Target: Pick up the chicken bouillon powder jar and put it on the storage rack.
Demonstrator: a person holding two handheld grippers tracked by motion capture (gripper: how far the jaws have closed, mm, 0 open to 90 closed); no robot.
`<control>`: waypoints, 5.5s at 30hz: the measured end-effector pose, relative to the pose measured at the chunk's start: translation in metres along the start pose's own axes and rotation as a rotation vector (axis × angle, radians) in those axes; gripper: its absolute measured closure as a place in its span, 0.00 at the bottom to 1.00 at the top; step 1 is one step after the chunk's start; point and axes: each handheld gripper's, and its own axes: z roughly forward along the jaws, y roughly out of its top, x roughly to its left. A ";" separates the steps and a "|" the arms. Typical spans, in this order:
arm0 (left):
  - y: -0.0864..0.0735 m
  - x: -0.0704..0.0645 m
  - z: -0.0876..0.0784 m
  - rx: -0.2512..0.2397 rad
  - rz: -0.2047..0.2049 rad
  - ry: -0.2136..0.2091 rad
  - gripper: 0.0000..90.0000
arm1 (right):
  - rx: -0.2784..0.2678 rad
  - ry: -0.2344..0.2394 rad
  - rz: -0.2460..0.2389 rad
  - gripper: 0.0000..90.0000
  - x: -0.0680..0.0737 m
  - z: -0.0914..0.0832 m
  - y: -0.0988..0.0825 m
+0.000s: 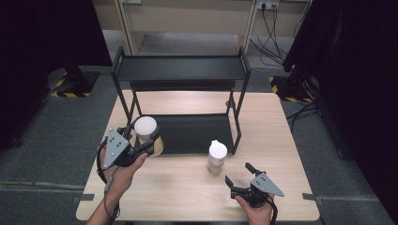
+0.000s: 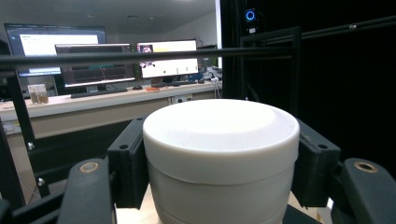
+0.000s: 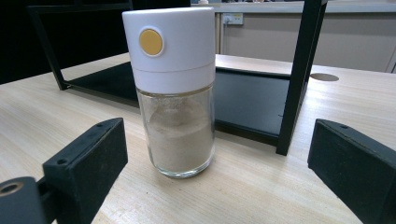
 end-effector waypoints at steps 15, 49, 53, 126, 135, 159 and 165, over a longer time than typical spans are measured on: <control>0.023 0.007 0.014 -0.026 0.005 0.032 0.37 | -0.002 -0.001 0.002 0.06 0.000 0.000 0.000; 0.086 0.026 0.044 -0.063 0.004 0.097 0.37 | -0.001 0.001 0.008 0.06 -0.001 0.000 0.000; 0.090 0.028 0.047 -0.065 -0.001 0.103 0.37 | 0.000 0.000 0.009 0.06 -0.001 0.000 0.000; 0.153 0.068 0.129 -0.007 0.004 0.270 0.37 | 0.005 0.001 0.004 0.06 -0.001 0.001 0.001; 0.149 0.074 0.144 0.016 0.002 0.281 0.37 | 0.006 0.004 0.008 0.06 -0.001 0.001 0.001; 0.147 0.085 0.154 0.039 -0.028 0.262 0.37 | 0.005 0.007 -0.001 0.06 -0.001 0.000 0.001; 0.147 0.087 0.154 0.029 -0.038 0.260 0.26 | 0.006 0.008 0.000 0.06 -0.001 0.001 0.001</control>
